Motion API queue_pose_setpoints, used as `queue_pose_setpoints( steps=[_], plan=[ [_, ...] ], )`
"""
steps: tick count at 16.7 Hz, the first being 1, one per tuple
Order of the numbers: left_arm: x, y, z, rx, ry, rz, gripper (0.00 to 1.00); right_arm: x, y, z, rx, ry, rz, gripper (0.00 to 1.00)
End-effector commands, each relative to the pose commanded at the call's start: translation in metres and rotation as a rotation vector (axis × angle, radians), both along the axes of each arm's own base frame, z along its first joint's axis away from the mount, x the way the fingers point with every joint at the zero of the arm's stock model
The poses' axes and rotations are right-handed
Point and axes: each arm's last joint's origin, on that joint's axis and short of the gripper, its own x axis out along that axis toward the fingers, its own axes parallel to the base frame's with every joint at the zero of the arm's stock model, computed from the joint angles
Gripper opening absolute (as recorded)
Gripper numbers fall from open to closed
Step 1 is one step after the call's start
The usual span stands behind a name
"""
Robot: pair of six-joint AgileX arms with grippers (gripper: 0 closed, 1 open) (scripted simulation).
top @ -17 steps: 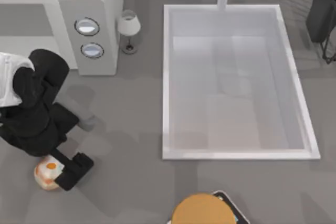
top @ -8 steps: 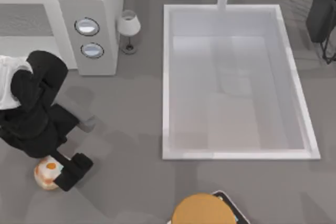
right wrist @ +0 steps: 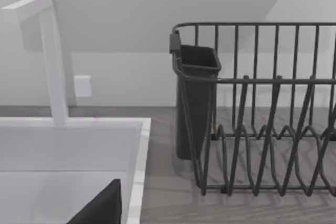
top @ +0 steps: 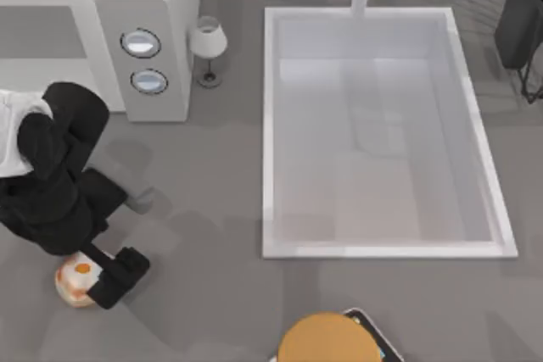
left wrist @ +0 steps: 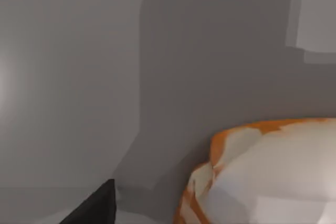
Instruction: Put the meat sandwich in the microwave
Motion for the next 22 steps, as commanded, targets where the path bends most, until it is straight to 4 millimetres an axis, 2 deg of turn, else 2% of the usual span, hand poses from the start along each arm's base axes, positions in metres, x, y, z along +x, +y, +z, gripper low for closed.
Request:
queue_pose_setpoints(
  steps=[3, 11, 12, 14, 16, 22],
  plan=[
    [0.0, 0.0, 0.0, 0.0, 0.0, 0.0, 0.02, 0.0, 0.0, 0.0, 0.0, 0.0, 0.0, 1.0],
    [0.0, 0.0, 0.0, 0.0, 0.0, 0.0, 0.0, 0.0, 0.0, 0.0, 0.0, 0.0, 0.0, 1.0],
    [0.001, 0.0, 0.022, -0.022, -0.026, 0.002, 0.0, 0.0, 0.0, 0.0, 0.0, 0.0, 0.0, 1.0],
    [0.002, 0.0, 0.026, -0.023, -0.03, 0.0, 0.0, 0.0, 0.0, 0.0, 0.0, 0.0, 0.0, 1.0],
    [0.006, -0.002, 0.04, -0.024, -0.036, -0.002, 0.0, 0.0, 0.0, 0.0, 0.0, 0.0, 0.0, 1.0],
    [0.004, -0.001, 0.105, -0.019, -0.017, -0.001, 0.0, 0.0, 0.0, 0.0, 0.0, 0.0, 0.0, 1.0]
  ],
)
